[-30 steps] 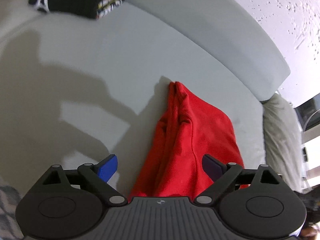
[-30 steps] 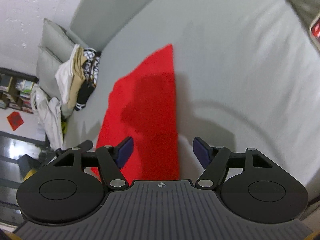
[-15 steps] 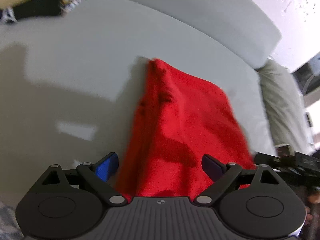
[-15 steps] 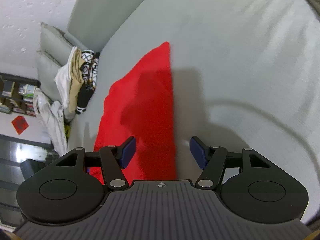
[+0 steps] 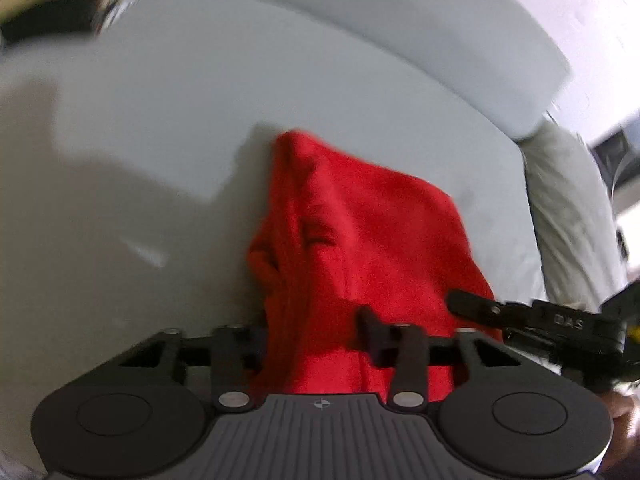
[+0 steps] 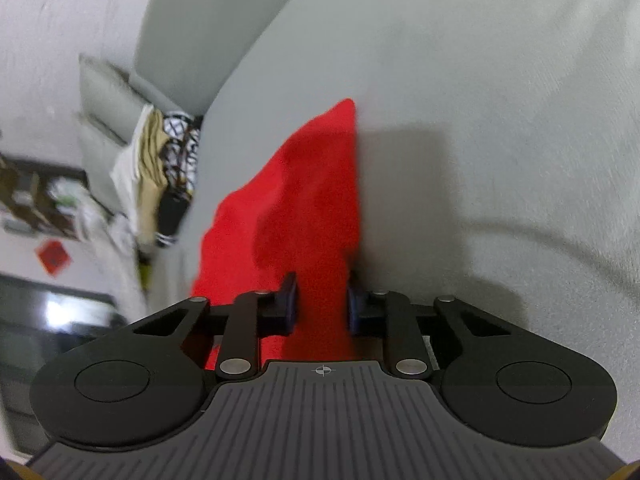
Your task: Fold clothes
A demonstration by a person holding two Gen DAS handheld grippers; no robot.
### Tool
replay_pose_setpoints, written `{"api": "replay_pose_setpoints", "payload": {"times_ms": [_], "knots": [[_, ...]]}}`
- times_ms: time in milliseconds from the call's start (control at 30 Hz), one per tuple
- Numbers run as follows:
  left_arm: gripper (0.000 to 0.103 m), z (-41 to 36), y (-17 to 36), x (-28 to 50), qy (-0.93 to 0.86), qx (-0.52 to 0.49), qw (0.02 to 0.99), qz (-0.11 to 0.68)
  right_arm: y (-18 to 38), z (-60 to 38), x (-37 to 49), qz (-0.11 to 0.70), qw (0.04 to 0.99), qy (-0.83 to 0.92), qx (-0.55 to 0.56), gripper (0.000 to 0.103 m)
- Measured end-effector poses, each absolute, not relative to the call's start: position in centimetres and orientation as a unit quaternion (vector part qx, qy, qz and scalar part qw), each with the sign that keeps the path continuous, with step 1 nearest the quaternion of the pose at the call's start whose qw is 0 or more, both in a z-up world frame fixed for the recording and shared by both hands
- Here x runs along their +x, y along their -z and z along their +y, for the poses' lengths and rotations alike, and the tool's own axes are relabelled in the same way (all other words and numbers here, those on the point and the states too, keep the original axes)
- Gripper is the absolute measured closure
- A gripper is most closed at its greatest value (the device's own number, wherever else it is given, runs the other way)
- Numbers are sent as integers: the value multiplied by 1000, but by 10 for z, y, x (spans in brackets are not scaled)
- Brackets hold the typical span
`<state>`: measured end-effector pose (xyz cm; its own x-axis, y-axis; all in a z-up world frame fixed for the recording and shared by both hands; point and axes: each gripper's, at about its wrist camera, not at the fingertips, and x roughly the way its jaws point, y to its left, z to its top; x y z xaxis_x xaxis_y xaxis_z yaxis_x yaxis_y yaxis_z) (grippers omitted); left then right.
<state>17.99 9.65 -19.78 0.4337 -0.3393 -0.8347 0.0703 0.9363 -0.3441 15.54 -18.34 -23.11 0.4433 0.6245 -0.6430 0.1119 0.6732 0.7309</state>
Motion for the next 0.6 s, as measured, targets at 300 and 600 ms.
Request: {"api": "replay_pose_setpoints", "payload": {"times_ms": [300,600], "knots": [[77,9,115,89,159,65,903,394,127,-129,86,420,888,-83,164,82],[77,-60,77,14,332,53,881,334,49,-236,-50,378,889,-14,256,83]]}}
